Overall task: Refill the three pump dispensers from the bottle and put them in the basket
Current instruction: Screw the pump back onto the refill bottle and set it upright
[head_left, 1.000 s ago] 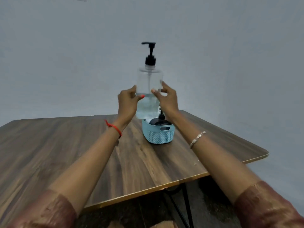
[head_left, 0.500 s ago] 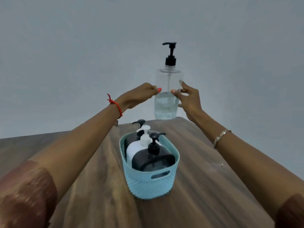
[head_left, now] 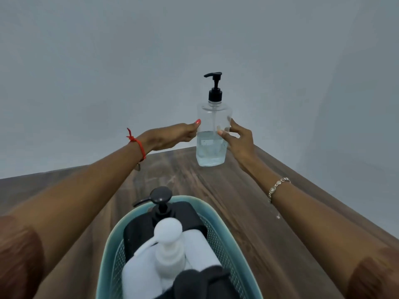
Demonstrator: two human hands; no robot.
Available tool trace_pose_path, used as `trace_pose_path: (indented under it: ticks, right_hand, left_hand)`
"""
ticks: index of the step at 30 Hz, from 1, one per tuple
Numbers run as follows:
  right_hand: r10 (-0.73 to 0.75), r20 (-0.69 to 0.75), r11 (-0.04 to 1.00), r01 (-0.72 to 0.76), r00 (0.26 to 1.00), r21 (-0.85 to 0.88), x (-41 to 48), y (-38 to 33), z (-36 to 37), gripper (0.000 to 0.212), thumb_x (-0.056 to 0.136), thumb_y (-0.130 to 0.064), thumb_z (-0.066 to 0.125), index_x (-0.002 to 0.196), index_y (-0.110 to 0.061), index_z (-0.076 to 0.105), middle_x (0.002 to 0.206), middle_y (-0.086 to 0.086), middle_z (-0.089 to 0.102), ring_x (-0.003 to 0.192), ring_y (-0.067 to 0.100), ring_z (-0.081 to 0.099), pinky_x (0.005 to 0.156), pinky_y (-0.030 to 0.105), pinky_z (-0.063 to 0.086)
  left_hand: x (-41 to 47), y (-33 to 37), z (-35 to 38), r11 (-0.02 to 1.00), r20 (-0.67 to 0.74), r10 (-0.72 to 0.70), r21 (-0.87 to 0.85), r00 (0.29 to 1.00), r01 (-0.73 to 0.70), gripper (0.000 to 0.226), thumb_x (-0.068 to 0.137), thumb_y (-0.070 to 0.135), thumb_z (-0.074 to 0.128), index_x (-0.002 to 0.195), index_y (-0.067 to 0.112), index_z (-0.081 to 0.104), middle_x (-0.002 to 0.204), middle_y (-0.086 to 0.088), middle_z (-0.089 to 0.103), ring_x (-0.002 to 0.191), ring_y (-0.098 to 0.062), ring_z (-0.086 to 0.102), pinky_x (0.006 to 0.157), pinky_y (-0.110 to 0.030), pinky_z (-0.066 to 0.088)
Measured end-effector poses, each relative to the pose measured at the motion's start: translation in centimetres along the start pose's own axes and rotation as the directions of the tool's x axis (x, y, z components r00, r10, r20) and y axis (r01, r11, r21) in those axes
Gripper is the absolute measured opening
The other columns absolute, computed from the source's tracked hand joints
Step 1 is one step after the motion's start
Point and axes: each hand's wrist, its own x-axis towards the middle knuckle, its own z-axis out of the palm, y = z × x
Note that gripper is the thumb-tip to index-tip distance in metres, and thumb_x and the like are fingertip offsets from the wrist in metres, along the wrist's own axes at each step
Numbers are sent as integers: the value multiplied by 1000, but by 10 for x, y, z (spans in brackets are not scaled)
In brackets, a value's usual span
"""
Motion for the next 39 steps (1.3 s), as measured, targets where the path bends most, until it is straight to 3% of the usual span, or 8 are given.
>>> trace_pose_path:
  ticks: [2, 8, 15, 20, 27, 33, 36, 39]
  right_hand:
    - [6, 3, 1000, -6, 1000, -1, 7, 8, 5, 26, 86, -4, 62, 110, 6, 63, 115, 3, 64, 96, 12, 60, 90, 31, 48]
    - [23, 35, 998, -21, 999, -55, 13, 32, 16, 33, 88, -5, 60, 120, 3, 57, 82, -5, 61, 73, 4, 54, 86, 30, 47]
    - [49, 149, 980, -19, 988, -198, 13, 30, 22, 37, 96, -16, 49, 133, -15, 45, 108, -2, 57, 109, 16, 51, 89, 26, 40]
    - [255, 185, 933, -192, 949, -304, 2, 22, 18, 67, 93, -36, 53, 146, -8, 23, 150, 11, 33, 135, 27, 37, 106, 34, 37]
    - [264, 321, 945, -178, 910, -275, -69, -10, -4, 70, 86, -54, 53, 138, -9, 42, 146, 6, 41, 131, 20, 41, 107, 41, 38]
    - [307, 440, 950, -302, 844, -81, -153, -47, -28, 76, 77, -61, 57, 134, -11, 48, 141, 9, 47, 129, 24, 45, 107, 43, 39]
    - [306, 425, 946, -324, 852, -31, -200, -64, -33, 39, 92, -43, 50, 112, -13, 65, 113, 7, 66, 100, 18, 62, 86, 31, 50]
    - [348, 466, 879, -456, 814, 140, -244, -79, -35, 34, 97, -32, 43, 116, -10, 61, 113, 9, 66, 102, 22, 62, 93, 36, 48]
  left_hand:
    - [8, -10, 3, 998, 27, 28, -57, 999, -26, 59, 95, 56, 15, 141, 26, 34, 150, 12, 32, 142, -9, 21, 118, -34, 4]
    - [19, -32, 17, 977, 40, 77, -202, 996, -68, 61, 97, 48, 18, 150, 19, 7, 157, 11, 5, 144, -5, 7, 112, -21, 11]
    - [13, -38, 21, 976, 9, 46, -212, 999, -43, 80, 86, 63, 29, 150, 26, -2, 158, 11, -2, 146, -10, 3, 120, -35, 8]
    - [-17, -25, 20, 983, -43, 36, -179, 998, -43, 60, 95, 51, 28, 148, 25, 16, 156, 5, 18, 144, -15, 19, 119, -40, 16]
    - [-92, -28, 18, 954, -308, 30, -275, 951, -119, 55, 93, 49, 38, 136, 14, 43, 139, -4, 49, 126, -23, 48, 108, -45, 38]
    - [-186, -24, 53, 877, -534, -94, -443, 840, -184, 50, 95, 40, 45, 132, 7, 46, 134, -5, 51, 126, -23, 47, 103, -37, 39]
    - [-234, -20, 93, 871, -619, -136, -446, 774, -204, 39, 97, 32, 46, 122, 2, 53, 122, -4, 59, 116, -18, 54, 98, -30, 44]
    - [-274, -14, 137, 798, -605, -213, -561, 767, -221, 29, 97, 26, 46, 112, 4, 60, 103, 0, 70, 79, -7, 62, 55, -10, 49]
